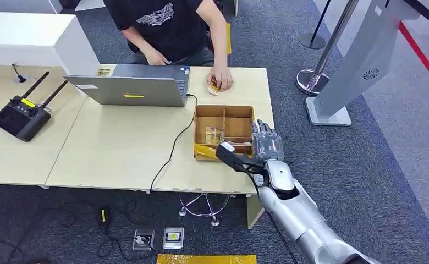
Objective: Pass the card to the sensor for recognition and then transmit it.
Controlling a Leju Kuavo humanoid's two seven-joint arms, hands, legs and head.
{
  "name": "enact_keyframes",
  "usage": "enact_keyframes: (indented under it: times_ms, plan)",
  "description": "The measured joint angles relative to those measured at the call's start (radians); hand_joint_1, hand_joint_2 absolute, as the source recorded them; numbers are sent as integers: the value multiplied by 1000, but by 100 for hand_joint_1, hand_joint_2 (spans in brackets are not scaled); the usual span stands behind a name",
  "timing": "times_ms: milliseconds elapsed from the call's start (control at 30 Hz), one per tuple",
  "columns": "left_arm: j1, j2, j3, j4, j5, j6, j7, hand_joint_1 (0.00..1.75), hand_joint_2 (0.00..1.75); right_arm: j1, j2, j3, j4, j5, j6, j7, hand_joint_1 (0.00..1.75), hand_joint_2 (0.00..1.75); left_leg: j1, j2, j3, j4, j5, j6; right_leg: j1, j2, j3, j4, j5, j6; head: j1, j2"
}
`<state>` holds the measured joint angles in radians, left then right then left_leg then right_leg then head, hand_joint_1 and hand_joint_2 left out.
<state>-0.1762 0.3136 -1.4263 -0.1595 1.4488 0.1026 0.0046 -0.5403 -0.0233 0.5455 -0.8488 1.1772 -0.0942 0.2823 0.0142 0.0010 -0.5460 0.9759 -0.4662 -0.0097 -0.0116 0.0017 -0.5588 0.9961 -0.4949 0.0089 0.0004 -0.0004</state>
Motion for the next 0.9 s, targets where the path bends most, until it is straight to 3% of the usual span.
enact_keyframes:
  times_ms: [600,900]
  plan:
    - [0,1,0,0,21,12,3,0,0,5,13,-1,-34,61,8,-19,0,175,0,0,0,0,0,0,0,0,0,0,0,0,0,0]
    - [-1,-2,0,0,24,14,3,0,0,3,47,2,-34,78,7,-31,0,175,0,0,0,0,0,0,0,0,0,0,0,0,0,0]
